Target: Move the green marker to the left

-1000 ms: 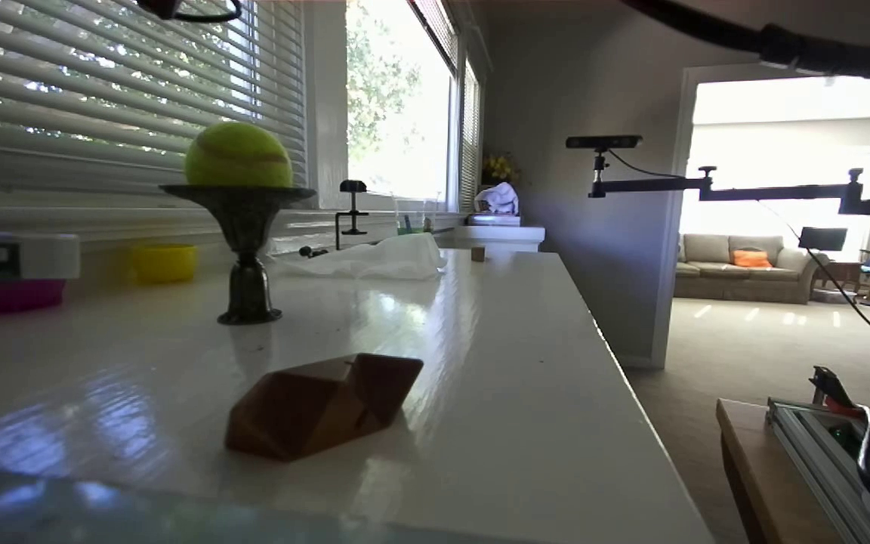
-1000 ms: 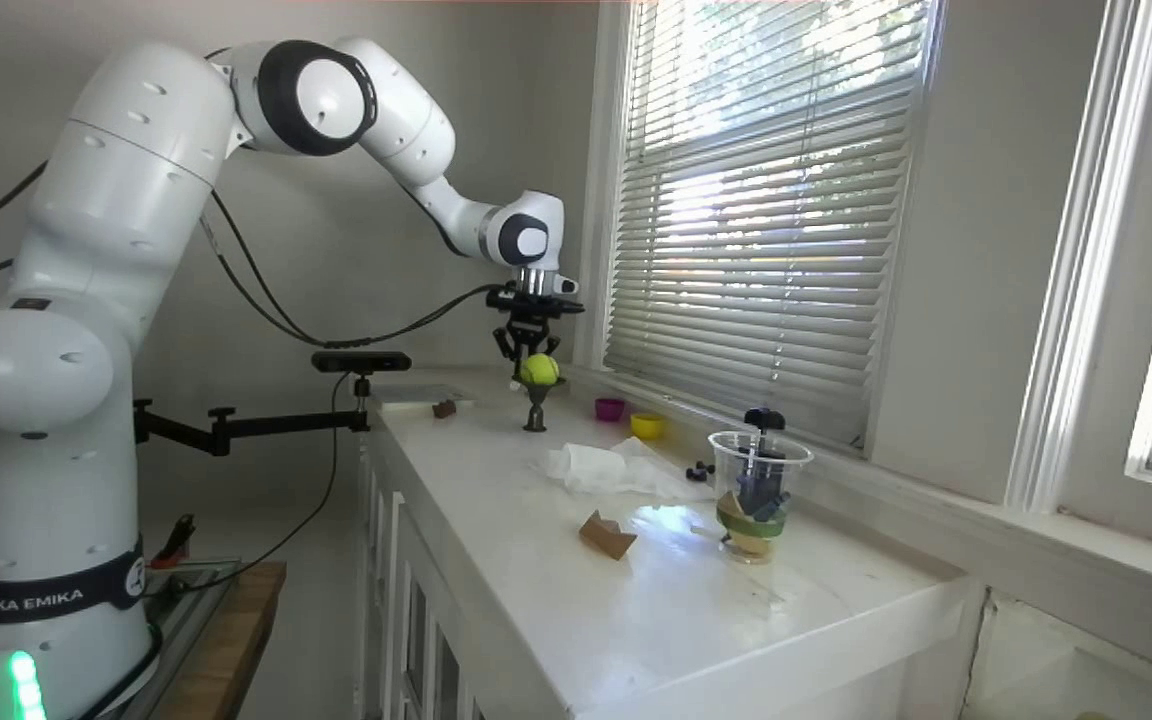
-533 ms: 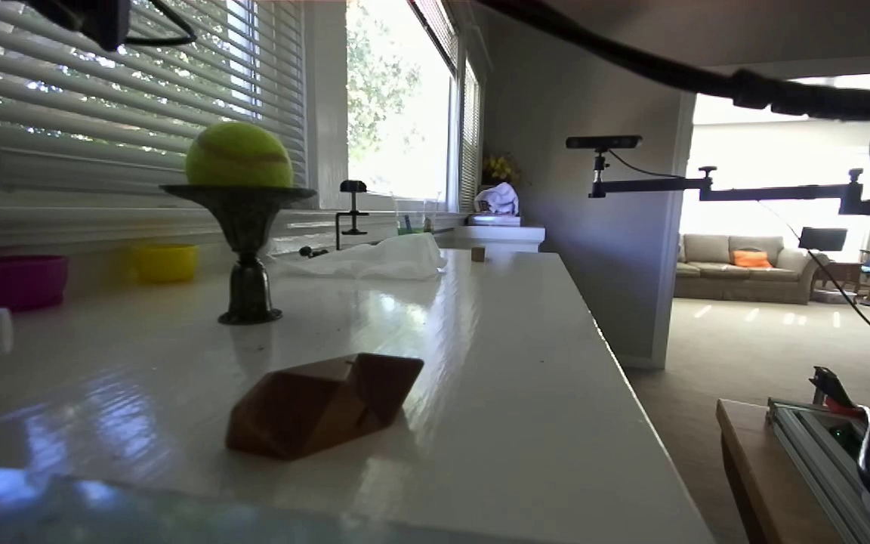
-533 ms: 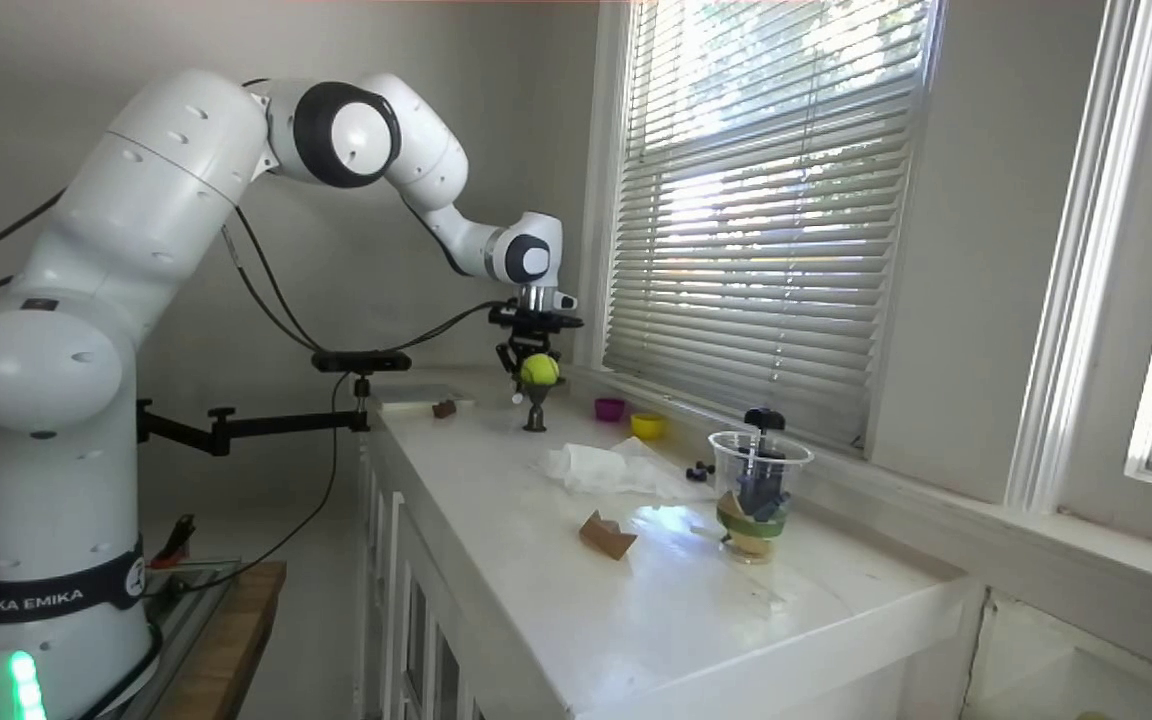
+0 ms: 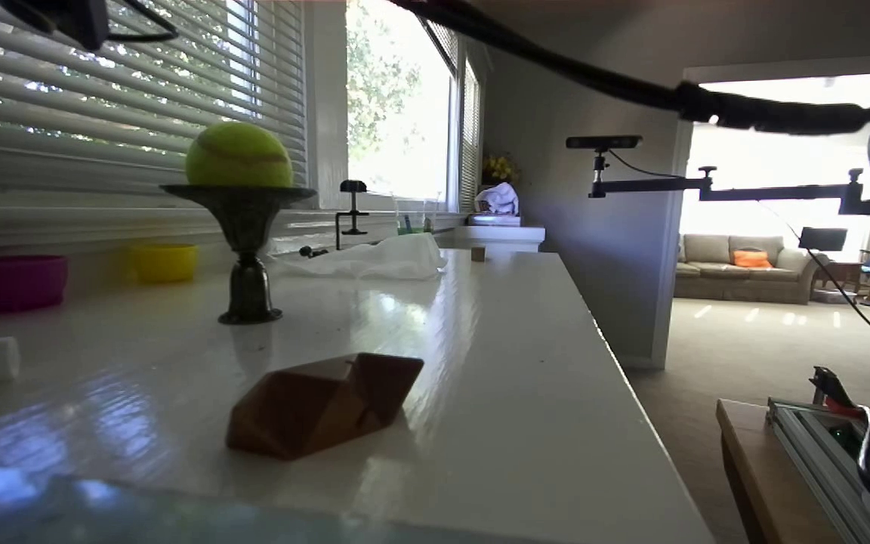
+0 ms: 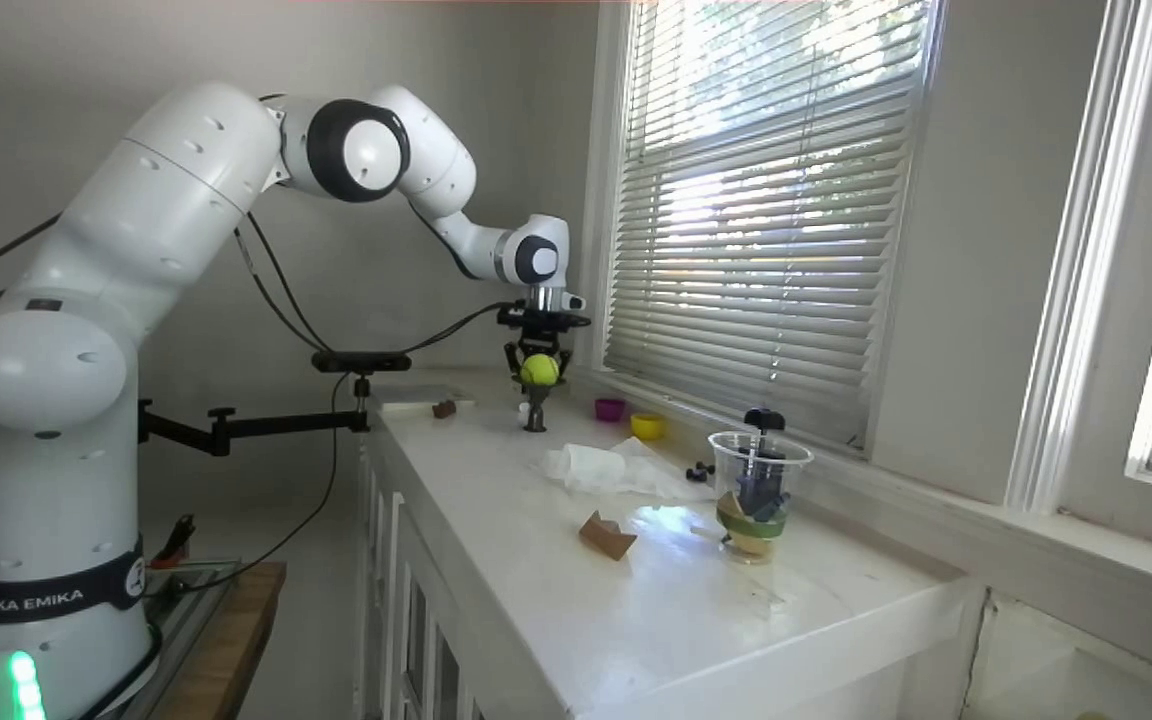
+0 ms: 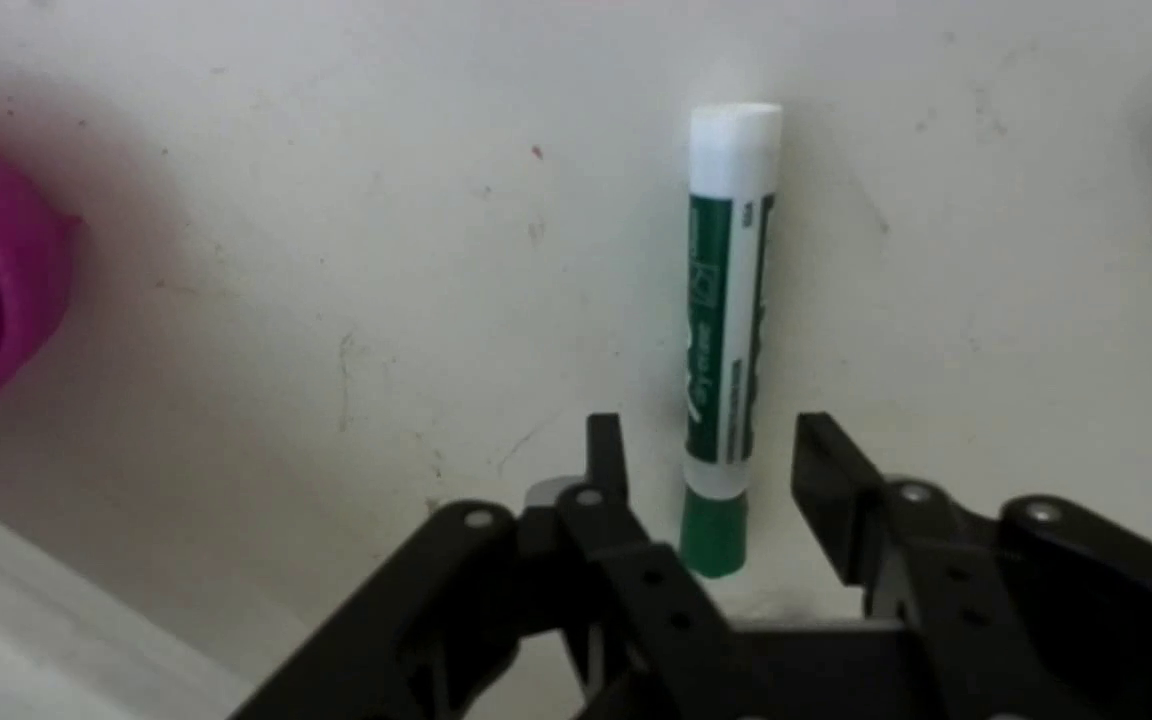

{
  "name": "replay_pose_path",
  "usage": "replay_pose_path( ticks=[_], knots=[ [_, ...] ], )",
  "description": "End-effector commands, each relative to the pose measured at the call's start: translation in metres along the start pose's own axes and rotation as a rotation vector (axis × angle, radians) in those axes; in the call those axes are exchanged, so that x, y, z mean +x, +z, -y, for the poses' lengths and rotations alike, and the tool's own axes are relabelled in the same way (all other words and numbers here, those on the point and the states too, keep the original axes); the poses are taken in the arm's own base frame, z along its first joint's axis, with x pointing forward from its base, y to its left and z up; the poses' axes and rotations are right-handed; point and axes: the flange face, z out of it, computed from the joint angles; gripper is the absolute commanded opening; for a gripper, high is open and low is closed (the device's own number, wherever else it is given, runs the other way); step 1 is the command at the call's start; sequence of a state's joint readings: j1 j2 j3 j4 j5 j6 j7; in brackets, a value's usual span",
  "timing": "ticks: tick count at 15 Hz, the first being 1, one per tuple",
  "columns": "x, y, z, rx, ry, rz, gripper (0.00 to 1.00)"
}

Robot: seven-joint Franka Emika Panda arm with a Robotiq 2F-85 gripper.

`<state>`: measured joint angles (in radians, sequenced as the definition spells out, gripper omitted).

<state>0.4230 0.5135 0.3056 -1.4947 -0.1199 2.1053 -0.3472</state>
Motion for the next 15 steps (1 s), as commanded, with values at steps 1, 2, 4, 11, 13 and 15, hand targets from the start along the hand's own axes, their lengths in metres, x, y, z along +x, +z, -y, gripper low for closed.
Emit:
replay_pose_path(
  ticks=[1,2,4,11,13,15],
  knots=[
    [-0.002,-0.042,-0.008,-0.012,0.045,0.011,0.80],
    [-0.006,-0.054,-0.007,0.008,0.050,0.013,0.88],
    [-0.017,-0.078,-0.002,0.045,0.058,0.025,0.99],
    [-0.085,-0.113,-0.030,0.125,0.358,0.130,1.00],
    [-0.110,-0.113,-0.052,0.119,0.460,0.153,1.00],
    [-0.132,-0.111,-0.073,0.107,0.566,0.168,1.00]
  ],
)
